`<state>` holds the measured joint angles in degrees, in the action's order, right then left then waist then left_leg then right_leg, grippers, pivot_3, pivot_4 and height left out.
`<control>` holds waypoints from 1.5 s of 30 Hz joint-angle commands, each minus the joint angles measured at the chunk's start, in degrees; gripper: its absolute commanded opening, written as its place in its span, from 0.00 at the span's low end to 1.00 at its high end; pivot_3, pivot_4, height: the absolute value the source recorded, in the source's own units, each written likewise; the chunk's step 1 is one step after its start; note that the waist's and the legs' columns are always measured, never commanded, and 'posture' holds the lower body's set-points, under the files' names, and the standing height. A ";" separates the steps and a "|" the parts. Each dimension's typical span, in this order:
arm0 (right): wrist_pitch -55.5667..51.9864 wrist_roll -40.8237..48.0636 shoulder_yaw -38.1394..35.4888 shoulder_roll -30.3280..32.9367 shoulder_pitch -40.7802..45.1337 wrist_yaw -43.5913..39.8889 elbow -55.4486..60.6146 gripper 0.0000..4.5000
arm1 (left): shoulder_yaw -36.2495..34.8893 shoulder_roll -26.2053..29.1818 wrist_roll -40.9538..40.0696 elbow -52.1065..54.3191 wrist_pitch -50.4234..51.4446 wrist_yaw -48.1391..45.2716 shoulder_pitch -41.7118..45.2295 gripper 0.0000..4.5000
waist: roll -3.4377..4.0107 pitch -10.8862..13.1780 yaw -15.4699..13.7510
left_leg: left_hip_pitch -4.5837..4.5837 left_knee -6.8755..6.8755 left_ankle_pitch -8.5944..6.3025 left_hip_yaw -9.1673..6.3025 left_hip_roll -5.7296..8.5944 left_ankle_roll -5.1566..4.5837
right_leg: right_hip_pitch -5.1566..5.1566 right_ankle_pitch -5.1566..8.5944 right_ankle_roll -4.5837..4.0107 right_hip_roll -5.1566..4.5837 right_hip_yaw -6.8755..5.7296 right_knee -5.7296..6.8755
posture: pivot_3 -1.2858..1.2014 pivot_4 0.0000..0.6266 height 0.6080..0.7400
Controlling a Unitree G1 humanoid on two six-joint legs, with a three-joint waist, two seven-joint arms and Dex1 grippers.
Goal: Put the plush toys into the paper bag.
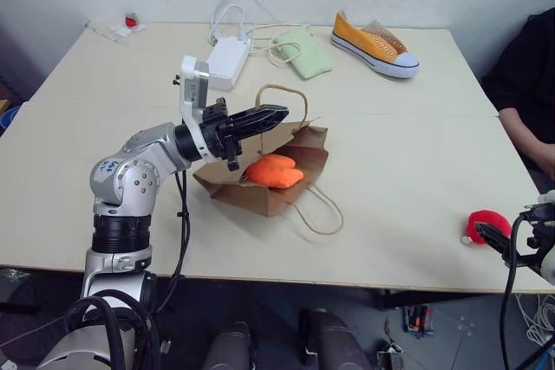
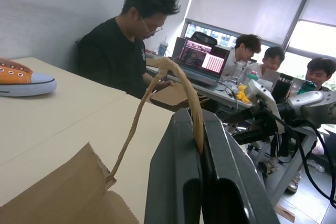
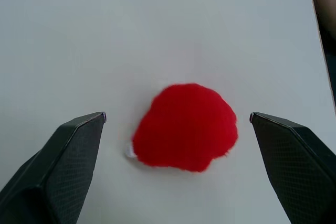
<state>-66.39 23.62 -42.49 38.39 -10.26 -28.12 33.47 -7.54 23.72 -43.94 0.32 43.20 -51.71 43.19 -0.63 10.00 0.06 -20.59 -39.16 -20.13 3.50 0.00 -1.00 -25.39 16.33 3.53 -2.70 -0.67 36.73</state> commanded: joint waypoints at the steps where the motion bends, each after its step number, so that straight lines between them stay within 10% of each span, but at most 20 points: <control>1: 4.46 -2.03 1.40 -1.00 1.44 2.47 -4.57 1.00 | -0.98 0.47 -1.05 2.10 -0.48 0.32 0.49 0.00 | 0.01 0.00 0.01 | 0.02 0.00 0.00 0.01 0.00 0.00 | 0.00 0.00 0.00 0.00 0.01 0.02 | 0.52 0.24 1.00; 17: 12.42 6.70 9.51 -1.22 7.94 -4.28 -3.54 0.02 | -1.53 2.05 -1.09 3.37 -0.48 1.17 -0.14 0.00 | 0.02 0.00 0.21 | 0.10 0.03 0.00 0.12 -0.03 0.01 | -0.01 0.00 0.00 0.04 0.12 0.10 | 0.52 0.24 1.00; 23: 9.54 16.63 26.23 2.88 21.84 -13.45 2.16 0.02 | -1.05 1.65 -0.97 2.81 -0.68 1.06 0.82 0.00 | -0.02 0.02 1.13 | 0.20 0.04 0.02 0.09 -0.07 0.06 | 0.01 0.00 0.00 0.10 0.12 0.15 | 0.52 0.24 1.00; 31: 12.99 5.29 50.17 -5.83 46.47 -10.11 -17.78 0.02 | 0.97 1.21 -0.75 2.58 -0.26 -0.58 2.08 0.00 | -0.13 0.06 1.36 | 0.11 0.03 0.01 0.06 -0.04 0.04 | -0.06 0.01 -0.03 0.00 0.06 0.08 | 0.52 0.24 1.00; 41: 21.01 -4.98 57.22 -17.42 60.61 -9.16 -38.86 0.02 | 2.37 0.66 -0.64 3.37 -0.48 -0.91 1.53 0.00 | -0.13 0.06 1.58 | -0.19 0.01 0.01 -0.04 -0.07 0.02 | -0.24 0.01 -0.03 -0.04 -0.11 0.19 | 0.52 0.24 1.00; 45: 21.39 -4.86 55.45 -21.31 62.38 -8.52 -42.37 0.30 | 2.29 0.62 -0.34 3.22 -0.71 -0.73 0.77 0.00 | -0.12 0.06 1.73 | -0.21 0.01 0.01 -0.05 -0.07 0.03 | -0.25 0.01 -0.03 -0.05 -0.13 0.20 | 0.52 0.24 1.00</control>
<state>-46.04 18.46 15.09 17.50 50.70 -36.85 -9.58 -4.82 24.29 -43.91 1.71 43.22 -52.46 44.23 -0.76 10.06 1.79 -20.80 -39.16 -20.12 3.43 -0.07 -0.97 -25.64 16.34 3.51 -2.75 -0.82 36.94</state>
